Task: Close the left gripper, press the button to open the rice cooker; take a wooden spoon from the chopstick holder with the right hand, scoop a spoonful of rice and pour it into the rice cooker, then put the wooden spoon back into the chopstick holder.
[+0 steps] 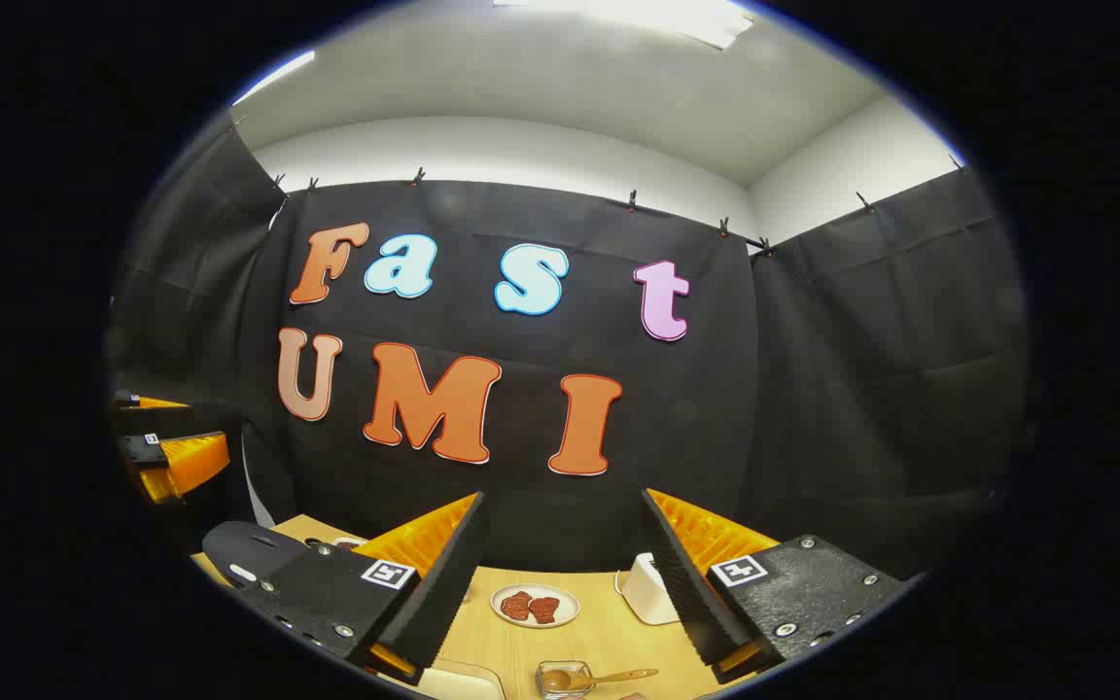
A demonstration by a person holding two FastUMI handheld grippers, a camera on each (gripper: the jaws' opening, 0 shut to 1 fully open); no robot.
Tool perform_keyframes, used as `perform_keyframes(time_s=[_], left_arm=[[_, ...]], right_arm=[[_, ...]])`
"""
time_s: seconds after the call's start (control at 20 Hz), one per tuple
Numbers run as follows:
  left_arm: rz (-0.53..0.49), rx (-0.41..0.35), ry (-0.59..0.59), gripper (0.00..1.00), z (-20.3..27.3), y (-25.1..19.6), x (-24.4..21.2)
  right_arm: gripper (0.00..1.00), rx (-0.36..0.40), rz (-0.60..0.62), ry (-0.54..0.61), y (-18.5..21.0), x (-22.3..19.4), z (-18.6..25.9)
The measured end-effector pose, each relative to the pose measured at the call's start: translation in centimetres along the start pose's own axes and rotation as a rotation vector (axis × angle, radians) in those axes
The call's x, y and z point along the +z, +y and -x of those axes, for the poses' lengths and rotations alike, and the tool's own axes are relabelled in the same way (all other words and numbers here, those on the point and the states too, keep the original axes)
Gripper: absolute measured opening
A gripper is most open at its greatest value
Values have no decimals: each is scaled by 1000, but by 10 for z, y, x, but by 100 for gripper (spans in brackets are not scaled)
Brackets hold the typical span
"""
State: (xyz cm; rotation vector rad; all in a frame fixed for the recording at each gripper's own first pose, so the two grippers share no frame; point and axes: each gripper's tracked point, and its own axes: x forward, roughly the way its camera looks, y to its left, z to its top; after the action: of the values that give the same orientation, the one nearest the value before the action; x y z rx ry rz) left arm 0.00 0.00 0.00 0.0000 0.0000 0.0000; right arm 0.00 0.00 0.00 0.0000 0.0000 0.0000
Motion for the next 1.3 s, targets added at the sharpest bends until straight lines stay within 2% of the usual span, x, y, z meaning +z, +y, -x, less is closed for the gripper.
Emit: perform_keyframes(time_s=[0.5, 0.55, 0.6, 0.65, 0.7, 0.75, 0.85, 1.05, 1.1, 1.3], left_arm=[[-33, 28, -23, 92, -3, -22, 11], [-34, 31, -24, 98, -3, -23, 12], [-34, 33, -26, 98, -4, -23, 13], [-35, 36, -27, 98, -4, -23, 13], [-34, 44, -29, 92, -5, -22, 13], [-34, 51, -27, 100, -6, -21, 12], [-29, 64, -15, 92, -9, -21, 8], [-7, 116, 23, 96, -11, -18, 0], [0, 137, 28, 98, -11, -17, 0], [17, 185, 36, 98, -12, -21, 4]], right_arm=[[97, 52, -28, -2, -8, -1, -11], [97, 57, -36, -3, -7, 0, -13], [93, 61, -45, -6, -6, 1, -14], [95, 62, -53, -6, -8, 0, -15], [95, 65, -62, -6, -9, 0, -16], [95, 69, -72, -7, -10, -1, -16], [95, 69, -82, -12, -14, -4, -19], [97, 75, -100, -1, -28, -16, -24], [95, 85, -110, -4, -30, -18, -26], [97, 127, -110, -18, -46, -20, -37]])
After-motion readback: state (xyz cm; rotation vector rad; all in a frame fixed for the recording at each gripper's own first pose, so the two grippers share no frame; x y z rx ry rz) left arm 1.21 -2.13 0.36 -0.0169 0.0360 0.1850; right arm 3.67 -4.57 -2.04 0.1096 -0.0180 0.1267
